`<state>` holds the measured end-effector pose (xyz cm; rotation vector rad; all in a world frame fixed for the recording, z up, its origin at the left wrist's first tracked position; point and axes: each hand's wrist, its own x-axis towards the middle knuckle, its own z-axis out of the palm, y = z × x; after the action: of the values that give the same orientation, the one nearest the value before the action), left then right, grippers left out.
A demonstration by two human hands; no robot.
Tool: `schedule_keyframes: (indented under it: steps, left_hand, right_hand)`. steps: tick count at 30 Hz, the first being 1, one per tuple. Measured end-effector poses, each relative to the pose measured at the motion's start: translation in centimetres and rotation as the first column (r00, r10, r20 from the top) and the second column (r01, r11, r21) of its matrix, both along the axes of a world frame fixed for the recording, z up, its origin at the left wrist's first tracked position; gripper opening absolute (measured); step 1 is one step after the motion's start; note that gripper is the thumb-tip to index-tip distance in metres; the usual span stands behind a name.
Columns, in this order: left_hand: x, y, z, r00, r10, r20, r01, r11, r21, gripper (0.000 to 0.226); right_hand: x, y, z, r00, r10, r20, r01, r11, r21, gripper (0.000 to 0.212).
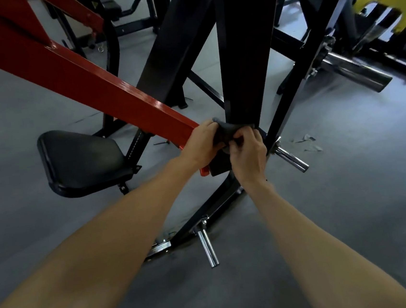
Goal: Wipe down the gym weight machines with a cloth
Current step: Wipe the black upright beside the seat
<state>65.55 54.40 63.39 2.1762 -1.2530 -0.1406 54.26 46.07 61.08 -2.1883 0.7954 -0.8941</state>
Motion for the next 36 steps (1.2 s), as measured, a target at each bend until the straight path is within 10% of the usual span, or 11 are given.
schedule_keyframes:
  steps: [5, 16, 25, 36]
  left_hand:
    - [-0.1, 1.1, -0.3, 0.995, 0.085, -0.048, -0.083, 0.996, 0.042, 0.012]
    - [0.4, 6.6, -0.3, 0.987, 0.051, -0.151, -0.002, 0.952, 0.307, 0.027]
    - [-1.6, 13.0, 0.8, 0.973, 0.017, -0.230, 0.012, 0.992, 0.126, 0.069]
    - [-6.9, 11.2, 0.6, 0.997, -0.015, -0.077, 0.027, 0.988, 0.153, 0.029]
  right_hand:
    - [0.8, 2.6, -0.5, 0.993, 0.045, -0.110, -0.059, 0.990, -0.126, 0.014]
    - [0.6, 4.8, 1.3, 0.834, 0.414, -0.364, -0.294, 0.893, 0.341, 0.017]
    - [-2.8, 8.7, 3.0, 0.878, 0.421, -0.229, -0.338, 0.882, 0.329, 0.051]
    - [-9.5, 6.8, 3.8, 0.862, 0.344, -0.372, -0.265, 0.932, 0.249, 0.035]
